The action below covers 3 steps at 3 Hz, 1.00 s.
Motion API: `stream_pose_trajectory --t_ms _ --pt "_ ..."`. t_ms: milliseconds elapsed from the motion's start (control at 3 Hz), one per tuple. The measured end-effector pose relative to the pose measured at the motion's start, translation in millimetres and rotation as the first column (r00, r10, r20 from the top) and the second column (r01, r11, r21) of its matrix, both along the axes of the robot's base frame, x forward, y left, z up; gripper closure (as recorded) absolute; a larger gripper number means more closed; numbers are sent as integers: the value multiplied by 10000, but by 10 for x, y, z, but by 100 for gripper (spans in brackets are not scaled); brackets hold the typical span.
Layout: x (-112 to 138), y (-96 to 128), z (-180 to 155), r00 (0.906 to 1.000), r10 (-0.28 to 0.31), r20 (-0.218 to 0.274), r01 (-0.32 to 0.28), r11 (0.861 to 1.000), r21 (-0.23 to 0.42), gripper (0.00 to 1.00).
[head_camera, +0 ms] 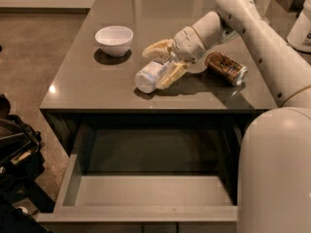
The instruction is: Place blue plastic bottle into top drawer
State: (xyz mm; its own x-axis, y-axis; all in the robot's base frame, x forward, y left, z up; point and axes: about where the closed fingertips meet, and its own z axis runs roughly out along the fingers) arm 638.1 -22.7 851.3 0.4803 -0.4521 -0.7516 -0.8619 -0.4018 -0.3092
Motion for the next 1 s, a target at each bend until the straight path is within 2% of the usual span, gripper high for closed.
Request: stream_pose_trajectory --t_ms 667,1000 --pt "0 0 0 10000 0 0 0 10000 0 88" --pt "0 0 0 10000 0 0 0 10000 0 100"
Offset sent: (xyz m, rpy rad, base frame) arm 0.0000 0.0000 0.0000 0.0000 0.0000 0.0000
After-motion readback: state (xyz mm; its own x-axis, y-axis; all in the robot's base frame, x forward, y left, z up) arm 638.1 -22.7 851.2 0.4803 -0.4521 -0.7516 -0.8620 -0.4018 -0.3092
